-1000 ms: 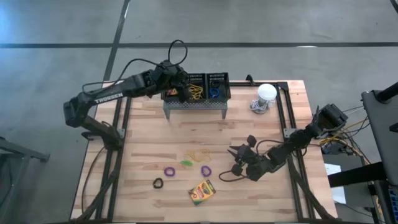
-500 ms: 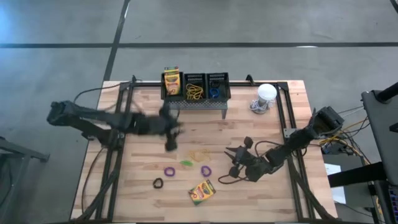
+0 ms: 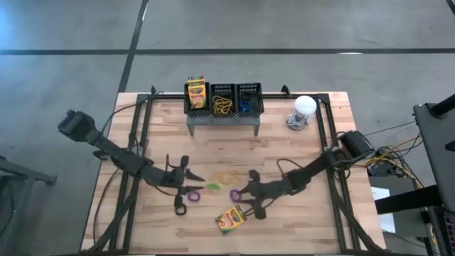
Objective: Pick & Place Office Desk Supplies
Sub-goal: Put the violet spring keychain in the right black bin on the shelf
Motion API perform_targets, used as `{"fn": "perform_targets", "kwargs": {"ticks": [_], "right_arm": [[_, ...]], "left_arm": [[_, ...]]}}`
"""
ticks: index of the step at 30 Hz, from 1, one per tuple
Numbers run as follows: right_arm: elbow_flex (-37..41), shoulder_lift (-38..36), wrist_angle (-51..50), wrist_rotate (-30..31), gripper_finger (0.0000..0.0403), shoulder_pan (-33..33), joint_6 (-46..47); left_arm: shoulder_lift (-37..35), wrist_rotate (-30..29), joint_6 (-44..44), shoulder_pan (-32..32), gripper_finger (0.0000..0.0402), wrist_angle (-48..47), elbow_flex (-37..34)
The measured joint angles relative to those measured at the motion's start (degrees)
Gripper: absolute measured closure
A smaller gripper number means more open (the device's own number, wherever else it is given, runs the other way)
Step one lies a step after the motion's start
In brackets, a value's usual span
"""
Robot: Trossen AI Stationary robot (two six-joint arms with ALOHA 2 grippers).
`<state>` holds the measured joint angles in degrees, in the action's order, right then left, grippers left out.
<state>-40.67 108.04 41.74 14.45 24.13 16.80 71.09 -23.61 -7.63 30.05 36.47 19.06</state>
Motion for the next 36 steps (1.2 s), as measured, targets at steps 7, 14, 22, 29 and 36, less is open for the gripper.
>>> {"fn": "perform_targets", "kwargs": {"ticks": [7,14,22,29,36], "right_arm": [[-11.45,5.12,-22.91,1.99,0.0185,0.37,-6.16],[-20.87,8.86,-36.13,3.19,0.0236,0.76,-6.32],[-24.39,7.55,-43.39,4.08,0.0378,1.22,-10.2],[-23.07,-4.12,-45.46,18.78,0.0375,3.46,-15.27],[-19.64,-23.18,-42.15,23.36,0.0375,-5.34,-16.4]], "left_arm": [[0.0,-1.63,-0.18,-0.13,0.0277,0.96,-0.64],[0.0,-1.84,-0.18,-0.13,0.0277,0.66,-0.64],[0.01,-2.36,-0.18,-0.16,0.0277,0.57,-0.66],[0.02,-2.36,-0.36,-0.16,0.0277,0.59,-0.66],[0.04,-2.92,-0.38,-0.2,0.0277,0.63,-0.66]]}}
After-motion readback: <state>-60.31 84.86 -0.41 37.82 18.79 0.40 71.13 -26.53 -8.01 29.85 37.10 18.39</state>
